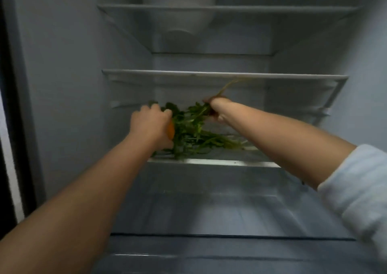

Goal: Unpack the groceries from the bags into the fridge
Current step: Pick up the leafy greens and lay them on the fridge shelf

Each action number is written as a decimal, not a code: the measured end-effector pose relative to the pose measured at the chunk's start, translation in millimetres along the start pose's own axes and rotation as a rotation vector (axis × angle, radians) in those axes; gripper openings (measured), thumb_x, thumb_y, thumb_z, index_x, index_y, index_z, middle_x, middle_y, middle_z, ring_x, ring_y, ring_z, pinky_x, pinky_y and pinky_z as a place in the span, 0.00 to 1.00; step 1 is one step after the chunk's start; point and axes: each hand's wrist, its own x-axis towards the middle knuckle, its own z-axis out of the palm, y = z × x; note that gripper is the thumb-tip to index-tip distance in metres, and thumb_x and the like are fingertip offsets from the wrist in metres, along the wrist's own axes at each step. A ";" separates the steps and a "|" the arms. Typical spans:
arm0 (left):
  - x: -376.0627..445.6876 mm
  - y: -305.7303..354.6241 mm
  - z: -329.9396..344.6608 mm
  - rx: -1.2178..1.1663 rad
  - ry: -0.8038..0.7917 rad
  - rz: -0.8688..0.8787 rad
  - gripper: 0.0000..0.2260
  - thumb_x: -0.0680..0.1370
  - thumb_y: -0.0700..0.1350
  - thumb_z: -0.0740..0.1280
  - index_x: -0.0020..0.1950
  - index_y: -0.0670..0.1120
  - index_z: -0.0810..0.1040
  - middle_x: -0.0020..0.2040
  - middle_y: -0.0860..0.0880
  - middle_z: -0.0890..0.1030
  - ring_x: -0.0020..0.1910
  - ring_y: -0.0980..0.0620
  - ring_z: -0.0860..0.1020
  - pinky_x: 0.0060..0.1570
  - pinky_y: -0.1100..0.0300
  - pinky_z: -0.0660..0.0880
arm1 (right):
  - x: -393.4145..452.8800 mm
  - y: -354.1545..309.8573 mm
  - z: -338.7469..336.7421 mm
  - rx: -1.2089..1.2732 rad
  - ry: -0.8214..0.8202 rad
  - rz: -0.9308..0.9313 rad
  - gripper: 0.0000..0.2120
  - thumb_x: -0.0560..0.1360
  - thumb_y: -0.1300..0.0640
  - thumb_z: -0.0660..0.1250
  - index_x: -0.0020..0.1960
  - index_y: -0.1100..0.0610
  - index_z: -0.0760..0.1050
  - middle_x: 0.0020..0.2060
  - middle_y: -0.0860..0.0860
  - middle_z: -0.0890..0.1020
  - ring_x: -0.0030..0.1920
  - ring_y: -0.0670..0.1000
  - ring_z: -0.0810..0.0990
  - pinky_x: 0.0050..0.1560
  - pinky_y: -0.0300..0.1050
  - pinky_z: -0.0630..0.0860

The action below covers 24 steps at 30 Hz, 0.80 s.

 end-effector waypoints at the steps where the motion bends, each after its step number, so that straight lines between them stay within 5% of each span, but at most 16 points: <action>1: 0.1 2.7 5.8 0.055 0.000 0.023 0.28 0.71 0.59 0.68 0.66 0.48 0.67 0.62 0.43 0.71 0.62 0.41 0.71 0.53 0.52 0.71 | 4.8 1.2 -0.6 0.033 0.023 -0.001 0.07 0.80 0.59 0.58 0.43 0.58 0.68 0.39 0.55 0.76 0.28 0.48 0.75 0.30 0.39 0.81; 3: -1.8 8.0 11.9 0.110 0.003 0.050 0.27 0.72 0.58 0.67 0.66 0.47 0.67 0.62 0.43 0.70 0.62 0.41 0.70 0.54 0.52 0.71 | 11.7 4.1 -0.7 0.080 0.074 -0.004 0.03 0.79 0.58 0.58 0.48 0.57 0.67 0.52 0.58 0.77 0.38 0.52 0.78 0.29 0.40 0.79; 5: -5.4 14.3 15.6 0.139 0.002 0.064 0.26 0.72 0.56 0.67 0.67 0.47 0.66 0.63 0.43 0.69 0.63 0.41 0.69 0.53 0.52 0.70 | 16.6 5.7 -6.8 0.162 0.114 -0.026 0.05 0.80 0.59 0.57 0.45 0.57 0.69 0.61 0.59 0.76 0.54 0.56 0.79 0.44 0.47 0.78; 9: -10.5 24.9 22.6 0.204 -0.047 0.108 0.24 0.75 0.52 0.66 0.68 0.47 0.65 0.65 0.43 0.69 0.65 0.41 0.68 0.57 0.52 0.70 | 22.9 15.9 -30.7 0.057 0.180 0.044 0.06 0.81 0.60 0.53 0.55 0.58 0.68 0.58 0.60 0.76 0.64 0.58 0.75 0.59 0.51 0.74; 11: -10.9 25.5 24.9 0.267 -0.075 0.126 0.22 0.76 0.51 0.64 0.68 0.46 0.66 0.65 0.43 0.69 0.65 0.42 0.68 0.57 0.52 0.70 | 26.0 26.4 -42.1 -0.366 0.166 0.124 0.08 0.81 0.57 0.52 0.49 0.59 0.67 0.47 0.62 0.75 0.54 0.61 0.78 0.59 0.51 0.75; 13: -11.4 25.5 26.3 0.326 -0.133 0.148 0.22 0.77 0.51 0.64 0.69 0.47 0.65 0.65 0.43 0.69 0.64 0.42 0.69 0.56 0.53 0.71 | 22.4 31.2 -54.4 -0.641 0.155 0.259 0.15 0.80 0.51 0.54 0.46 0.64 0.65 0.36 0.60 0.71 0.31 0.57 0.76 0.37 0.46 0.80; 14: -11.6 25.9 26.0 0.339 -0.185 0.146 0.24 0.76 0.52 0.65 0.69 0.47 0.66 0.63 0.44 0.70 0.63 0.44 0.71 0.54 0.54 0.72 | 22.3 30.2 -61.8 -0.754 0.139 0.313 0.19 0.80 0.49 0.53 0.41 0.65 0.64 0.31 0.60 0.71 0.22 0.54 0.73 0.23 0.38 0.74; 16: -11.8 25.6 23.9 0.343 -0.318 0.151 0.22 0.71 0.53 0.68 0.63 0.48 0.72 0.54 0.48 0.75 0.51 0.49 0.76 0.43 0.58 0.74 | 17.9 22.8 -70.8 -0.922 0.088 0.341 0.19 0.80 0.51 0.52 0.36 0.61 0.62 0.18 0.57 0.71 0.11 0.49 0.68 0.16 0.27 0.63; 18: -11.2 26.6 27.4 0.309 -0.472 0.185 0.15 0.67 0.52 0.69 0.52 0.49 0.78 0.45 0.51 0.79 0.40 0.51 0.78 0.35 0.63 0.71 | 10.4 19.6 -75.4 -1.026 0.028 0.354 0.19 0.81 0.54 0.52 0.33 0.60 0.64 0.10 0.53 0.69 0.09 0.47 0.65 0.15 0.24 0.59; 21: -11.9 28.6 49.1 0.248 -0.722 0.262 0.18 0.69 0.56 0.69 0.55 0.50 0.80 0.54 0.50 0.81 0.48 0.50 0.79 0.41 0.61 0.73 | -8.0 29.2 -60.1 -1.434 -0.068 0.441 0.26 0.81 0.47 0.47 0.30 0.60 0.66 0.12 0.51 0.71 0.11 0.46 0.66 0.18 0.26 0.55; 24: -5.7 30.2 74.5 0.434 -0.898 0.361 0.17 0.70 0.55 0.66 0.55 0.48 0.80 0.57 0.47 0.82 0.49 0.48 0.79 0.47 0.59 0.76 | -26.2 41.2 -39.8 -1.624 -0.204 0.307 0.25 0.79 0.44 0.52 0.32 0.60 0.70 0.15 0.50 0.74 0.13 0.45 0.69 0.24 0.31 0.57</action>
